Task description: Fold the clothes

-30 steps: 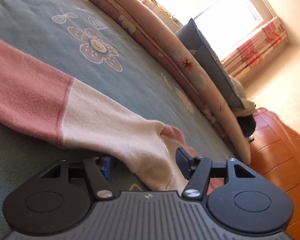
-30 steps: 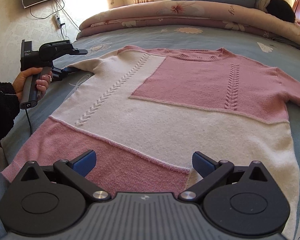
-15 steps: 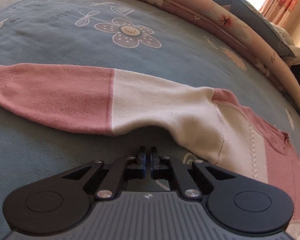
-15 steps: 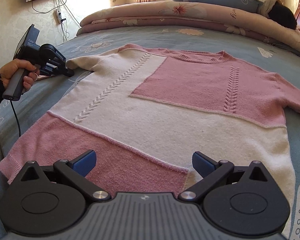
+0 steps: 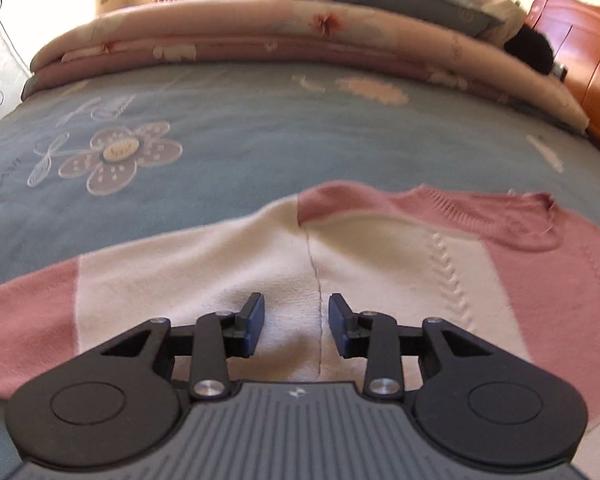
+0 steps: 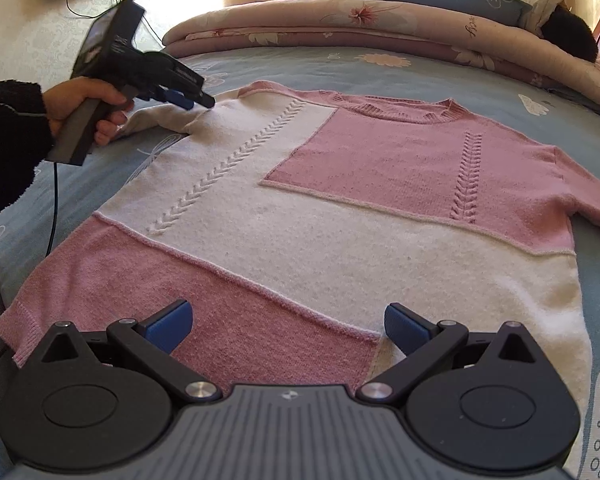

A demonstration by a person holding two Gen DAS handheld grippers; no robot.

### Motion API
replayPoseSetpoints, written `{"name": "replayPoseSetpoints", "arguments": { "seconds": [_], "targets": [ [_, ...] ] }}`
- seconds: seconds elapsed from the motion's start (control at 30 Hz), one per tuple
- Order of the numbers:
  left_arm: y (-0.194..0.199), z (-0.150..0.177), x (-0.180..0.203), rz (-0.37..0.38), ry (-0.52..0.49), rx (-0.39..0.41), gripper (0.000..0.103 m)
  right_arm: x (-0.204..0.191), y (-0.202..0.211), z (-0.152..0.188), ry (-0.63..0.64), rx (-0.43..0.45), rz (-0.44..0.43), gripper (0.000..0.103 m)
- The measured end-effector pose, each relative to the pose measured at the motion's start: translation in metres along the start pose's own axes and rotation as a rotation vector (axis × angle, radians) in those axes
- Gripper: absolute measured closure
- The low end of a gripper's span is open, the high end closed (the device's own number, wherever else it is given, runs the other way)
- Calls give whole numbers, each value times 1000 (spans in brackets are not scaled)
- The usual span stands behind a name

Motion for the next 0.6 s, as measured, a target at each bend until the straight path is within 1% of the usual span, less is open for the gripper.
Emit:
{"name": "replayPoseSetpoints", "arguments": {
  "seconds": [0.07,0.1,0.17,0.23,0.3,0.37,0.4,0.43,0.5,0.53,0.57,0.6],
  "targets": [
    [2,11,2,0,6,22,66,-1,1,0,4,-1,2,0],
    [7,15,4,3,-17,21,65,-1,1,0,7,0,2,0],
    [20,25,9,-3,-86,42,64,-2,2,-1,9,1,-1,0],
    [23,28,11,-12,-115,52,62,-3,1,0,7,-3,-11,0],
    [15,21,8,3,-57,18,57,-4,-1,0,14,-12,-11,0],
    [7,13,4,25,44,-30,54,-6,-4,1,31,-24,5,0],
    [6,11,4,38,65,-52,50,-6,-4,2,39,-28,13,0],
    [9,9,7,53,43,-65,49,-6,-5,2,41,-30,17,0],
    [20,10,6,71,-14,-62,49,-5,-4,2,34,-25,18,0],
    [27,8,-3,81,-9,-56,49,-4,-3,1,30,-21,15,0],
    [33,6,-15,88,17,-50,48,-4,-1,1,26,-14,10,0],
    [38,4,-30,78,52,-43,46,-4,0,0,22,-8,5,0]
  ]
}}
Point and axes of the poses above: each gripper's, at about its wrist camera, not at the fingertips, and y roughly against the way its jaws point, x to its right, z to its underside, the point moved 3 cm from there along -y, roughly the way its jaws point, and after that the axes turned 15 degrees about -z, right-handed, at the moved point
